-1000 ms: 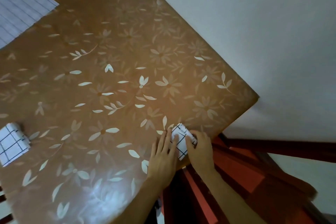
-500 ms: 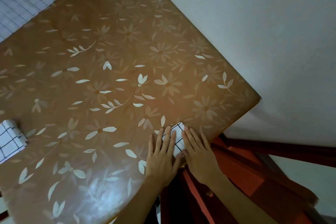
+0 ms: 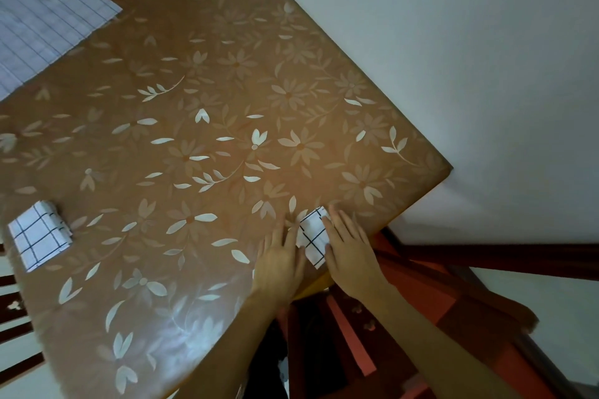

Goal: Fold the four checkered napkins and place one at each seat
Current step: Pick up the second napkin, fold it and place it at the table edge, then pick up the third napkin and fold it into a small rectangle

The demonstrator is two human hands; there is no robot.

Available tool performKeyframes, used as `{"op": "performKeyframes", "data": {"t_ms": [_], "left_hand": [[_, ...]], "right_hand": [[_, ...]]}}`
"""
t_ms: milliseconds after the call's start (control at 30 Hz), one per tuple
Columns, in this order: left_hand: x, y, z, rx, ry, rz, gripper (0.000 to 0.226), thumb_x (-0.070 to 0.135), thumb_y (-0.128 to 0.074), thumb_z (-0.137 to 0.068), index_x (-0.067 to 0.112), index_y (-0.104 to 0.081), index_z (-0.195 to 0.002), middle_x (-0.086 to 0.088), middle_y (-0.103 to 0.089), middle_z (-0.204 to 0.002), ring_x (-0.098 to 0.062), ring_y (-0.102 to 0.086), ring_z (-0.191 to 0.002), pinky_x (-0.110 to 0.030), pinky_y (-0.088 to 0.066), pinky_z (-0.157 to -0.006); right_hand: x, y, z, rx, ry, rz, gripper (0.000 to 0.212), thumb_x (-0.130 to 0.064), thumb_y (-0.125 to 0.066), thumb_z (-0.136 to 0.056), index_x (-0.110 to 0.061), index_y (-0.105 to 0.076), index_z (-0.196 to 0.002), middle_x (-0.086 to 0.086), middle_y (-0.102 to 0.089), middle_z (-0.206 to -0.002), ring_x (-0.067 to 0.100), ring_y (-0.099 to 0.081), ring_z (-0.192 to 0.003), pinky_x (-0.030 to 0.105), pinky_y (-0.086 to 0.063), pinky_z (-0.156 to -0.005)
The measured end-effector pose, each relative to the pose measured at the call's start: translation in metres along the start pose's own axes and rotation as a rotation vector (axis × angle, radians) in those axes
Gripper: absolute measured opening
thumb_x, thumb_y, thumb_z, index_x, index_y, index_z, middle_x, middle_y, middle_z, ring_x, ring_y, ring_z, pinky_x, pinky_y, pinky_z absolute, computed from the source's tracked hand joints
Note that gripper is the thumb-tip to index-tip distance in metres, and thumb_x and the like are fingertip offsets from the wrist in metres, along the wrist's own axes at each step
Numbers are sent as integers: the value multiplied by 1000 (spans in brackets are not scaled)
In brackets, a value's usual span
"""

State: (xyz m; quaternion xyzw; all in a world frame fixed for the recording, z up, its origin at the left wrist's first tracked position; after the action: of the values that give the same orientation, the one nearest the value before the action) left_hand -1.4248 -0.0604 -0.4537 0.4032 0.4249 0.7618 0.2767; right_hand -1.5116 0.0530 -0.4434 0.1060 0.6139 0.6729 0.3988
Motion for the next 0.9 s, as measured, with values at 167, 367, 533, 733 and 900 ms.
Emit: {"op": "performKeyframes", "data": {"t_ms": [167, 367, 533, 733, 900], "left_hand": [[-27, 33, 22, -10, 47, 82, 37, 35, -43, -96, 21, -68, -120, -4, -63, -127, -25, -68, -97, -38, -59, -81], [-78, 68, 80, -21, 138, 178, 28, 31, -55, -95, 23, -69, -119, -2, -75, -107, -27, -72, -90, -38, -59, -77], [-157, 95, 152, 39, 287, 231, 22, 28, -61, -92, 19, -73, -108, -5, -77, -99, -26, -73, -87, -40, -59, -78], [-256, 127, 265, 152, 369, 315, 21, 32, -63, -94, 25, -72, -111, 6, -76, -109, -18, -72, -93, -35, -60, -82], [-334, 154, 356, 252, 440, 448, 23, 27, -62, -97, 19, -71, -116, 2, -74, -111, -16, -68, -91, -31, -57, -78]], "right_hand": [[-31, 31, 7, 4, -11, -192, 46, -15, -52, -96, -14, -49, -142, 8, -52, -144, 24, -51, -131, 32, -43, -105], [-93, 29, 28, -131, -25, -256, 33, -27, -52, -97, -17, -58, -128, 4, -66, -109, 22, -65, -96, 33, -53, -78], [-173, 13, 49, -246, 40, -264, 33, -26, -53, -96, -17, -60, -127, 1, -70, -112, 17, -64, -103, 32, -55, -88], [-291, -21, 87, -337, 117, -313, 32, -26, -59, -96, -21, -63, -127, -5, -71, -116, 11, -66, -106, 32, -55, -94], [-398, -41, 114, -303, 180, -318, 26, -21, -59, -97, -17, -65, -122, -10, -63, -101, 6, -60, -96, 24, -50, -91]]}}
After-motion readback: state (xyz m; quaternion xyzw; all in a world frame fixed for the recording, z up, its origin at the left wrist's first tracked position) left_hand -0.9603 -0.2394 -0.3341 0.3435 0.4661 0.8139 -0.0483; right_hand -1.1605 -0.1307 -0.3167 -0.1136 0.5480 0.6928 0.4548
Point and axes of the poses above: each hand's wrist, its own z-axis away from the middle knuckle, its own y-axis out of the back of the hand, x = y × z, the point moved 8 cm from there along -z, towards the middle knuckle
